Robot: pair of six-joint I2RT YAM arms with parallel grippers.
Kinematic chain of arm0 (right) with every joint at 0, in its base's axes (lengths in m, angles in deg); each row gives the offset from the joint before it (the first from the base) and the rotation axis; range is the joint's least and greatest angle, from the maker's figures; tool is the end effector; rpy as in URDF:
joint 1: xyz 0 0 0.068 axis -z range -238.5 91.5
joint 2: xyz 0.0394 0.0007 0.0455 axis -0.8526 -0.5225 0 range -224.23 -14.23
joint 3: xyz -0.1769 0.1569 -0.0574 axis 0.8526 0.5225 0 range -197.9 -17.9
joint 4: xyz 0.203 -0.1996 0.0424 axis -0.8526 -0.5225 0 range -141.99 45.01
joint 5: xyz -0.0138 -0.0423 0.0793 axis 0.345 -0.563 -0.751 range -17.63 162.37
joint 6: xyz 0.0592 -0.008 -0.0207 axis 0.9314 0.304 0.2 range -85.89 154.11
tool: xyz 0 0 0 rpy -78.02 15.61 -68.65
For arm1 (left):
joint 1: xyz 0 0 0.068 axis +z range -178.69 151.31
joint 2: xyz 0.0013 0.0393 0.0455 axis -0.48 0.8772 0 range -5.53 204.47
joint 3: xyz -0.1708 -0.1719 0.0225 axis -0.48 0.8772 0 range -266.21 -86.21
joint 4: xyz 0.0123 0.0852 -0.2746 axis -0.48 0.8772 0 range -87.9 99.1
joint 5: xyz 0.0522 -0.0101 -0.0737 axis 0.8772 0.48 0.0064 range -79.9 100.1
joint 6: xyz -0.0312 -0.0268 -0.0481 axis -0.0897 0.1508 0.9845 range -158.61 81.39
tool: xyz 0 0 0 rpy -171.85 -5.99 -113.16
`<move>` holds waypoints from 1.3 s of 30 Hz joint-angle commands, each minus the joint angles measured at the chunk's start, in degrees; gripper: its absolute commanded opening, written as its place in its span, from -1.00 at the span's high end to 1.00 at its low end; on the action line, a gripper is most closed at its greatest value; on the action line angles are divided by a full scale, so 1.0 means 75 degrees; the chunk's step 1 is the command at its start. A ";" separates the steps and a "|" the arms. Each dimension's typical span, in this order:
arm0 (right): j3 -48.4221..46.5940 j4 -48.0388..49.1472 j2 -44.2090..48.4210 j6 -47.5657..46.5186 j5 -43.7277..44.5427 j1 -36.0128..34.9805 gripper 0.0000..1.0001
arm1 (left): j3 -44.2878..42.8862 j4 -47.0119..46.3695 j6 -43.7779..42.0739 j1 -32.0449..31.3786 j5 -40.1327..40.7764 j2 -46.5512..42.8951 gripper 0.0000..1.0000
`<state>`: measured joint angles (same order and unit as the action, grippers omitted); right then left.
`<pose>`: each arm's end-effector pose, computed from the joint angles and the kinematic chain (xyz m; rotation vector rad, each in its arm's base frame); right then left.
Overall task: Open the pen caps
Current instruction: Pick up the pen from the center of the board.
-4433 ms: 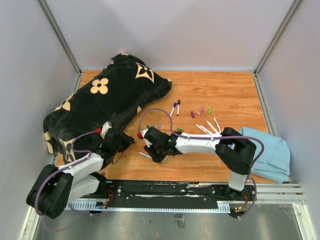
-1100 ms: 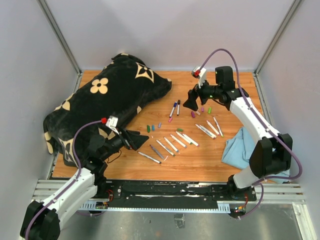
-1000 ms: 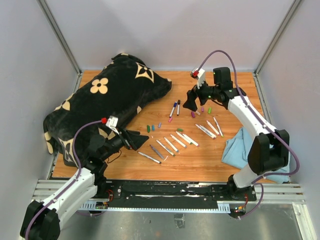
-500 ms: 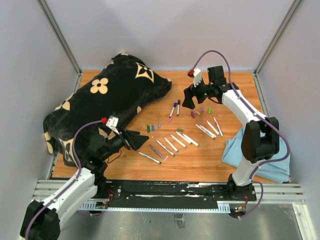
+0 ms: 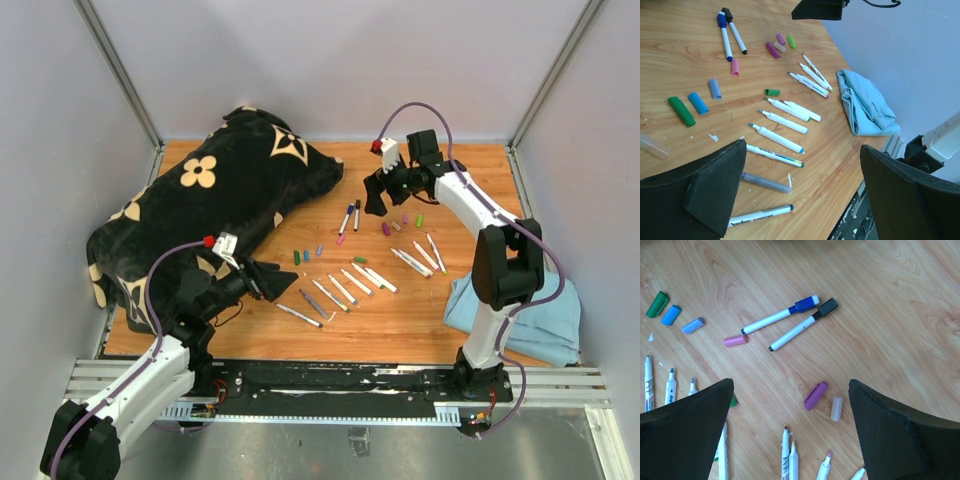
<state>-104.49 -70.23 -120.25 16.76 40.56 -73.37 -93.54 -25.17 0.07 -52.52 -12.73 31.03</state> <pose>0.4223 0.1387 0.2226 -0.8894 2.1063 0.6265 0.1923 -0.1056 0.1675 0.1091 1.7268 -1.1448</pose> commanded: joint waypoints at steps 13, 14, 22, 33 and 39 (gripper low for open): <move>-0.1095 -0.0491 -0.1176 0.0316 0.1083 -0.0479 -0.92 | -0.0192 0.0125 -0.0270 -0.0033 -0.0044 -0.0042 -0.99; -0.1156 -0.0500 -0.1261 0.0394 0.1184 -0.0506 -0.88 | -0.0185 0.0137 -0.0266 -0.0036 -0.0045 -0.0062 -0.99; -0.1791 -0.0724 -0.1974 0.1015 0.1834 -0.0753 -0.33 | -0.0206 0.0311 -0.0282 -0.0033 -0.0007 -0.0202 -0.99; -0.2459 -0.1050 -0.2784 0.1516 0.1791 -0.0927 0.02 | -0.0194 0.0378 -0.0271 -0.0033 0.0038 -0.0245 -0.99; -0.2617 -0.1129 -0.3055 0.1570 0.1817 -0.1059 0.09 | -0.0182 0.0387 -0.0247 -0.0033 0.0043 -0.0251 -0.99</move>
<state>-121.73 -76.76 -141.38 27.12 53.71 -79.01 -93.58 -21.76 -1.13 -52.52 -12.49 29.85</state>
